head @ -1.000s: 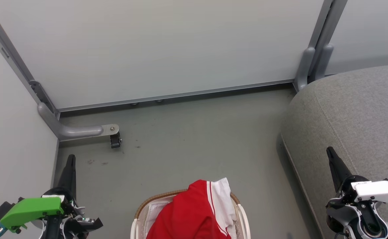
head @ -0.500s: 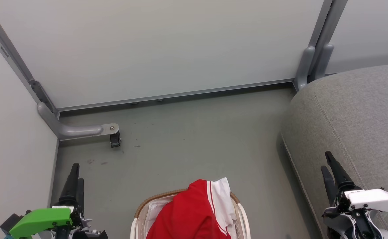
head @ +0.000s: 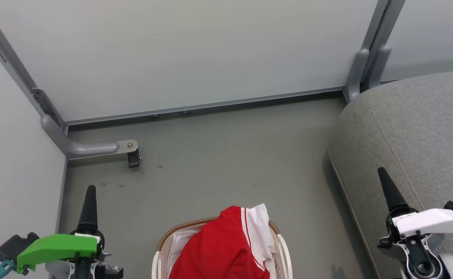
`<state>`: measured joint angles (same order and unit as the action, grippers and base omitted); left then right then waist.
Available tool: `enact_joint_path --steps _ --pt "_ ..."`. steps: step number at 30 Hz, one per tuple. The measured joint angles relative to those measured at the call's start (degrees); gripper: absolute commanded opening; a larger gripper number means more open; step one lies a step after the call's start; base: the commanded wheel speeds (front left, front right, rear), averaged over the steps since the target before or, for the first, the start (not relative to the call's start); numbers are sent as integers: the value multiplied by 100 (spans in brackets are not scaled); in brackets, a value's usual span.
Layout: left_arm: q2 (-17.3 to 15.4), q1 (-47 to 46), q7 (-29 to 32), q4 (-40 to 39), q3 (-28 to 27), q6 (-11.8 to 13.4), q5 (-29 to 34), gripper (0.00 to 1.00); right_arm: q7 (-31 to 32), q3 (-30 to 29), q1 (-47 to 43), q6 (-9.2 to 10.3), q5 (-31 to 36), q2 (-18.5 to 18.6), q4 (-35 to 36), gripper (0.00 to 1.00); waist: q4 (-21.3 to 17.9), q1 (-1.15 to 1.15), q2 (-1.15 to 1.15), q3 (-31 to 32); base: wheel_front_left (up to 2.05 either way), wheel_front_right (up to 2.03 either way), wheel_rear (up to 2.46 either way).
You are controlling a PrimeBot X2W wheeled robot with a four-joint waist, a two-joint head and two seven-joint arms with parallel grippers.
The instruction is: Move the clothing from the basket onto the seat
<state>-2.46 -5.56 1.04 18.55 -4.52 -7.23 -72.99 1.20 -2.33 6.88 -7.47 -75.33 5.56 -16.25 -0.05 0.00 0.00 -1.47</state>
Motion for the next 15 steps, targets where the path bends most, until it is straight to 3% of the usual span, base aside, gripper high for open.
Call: enact_joint_path --steps 15 --pt "-7 -65 -341 43 98 47 1846 100 -343 200 132 0 1511 142 37 100 15 0 0 -80 0 0 0"
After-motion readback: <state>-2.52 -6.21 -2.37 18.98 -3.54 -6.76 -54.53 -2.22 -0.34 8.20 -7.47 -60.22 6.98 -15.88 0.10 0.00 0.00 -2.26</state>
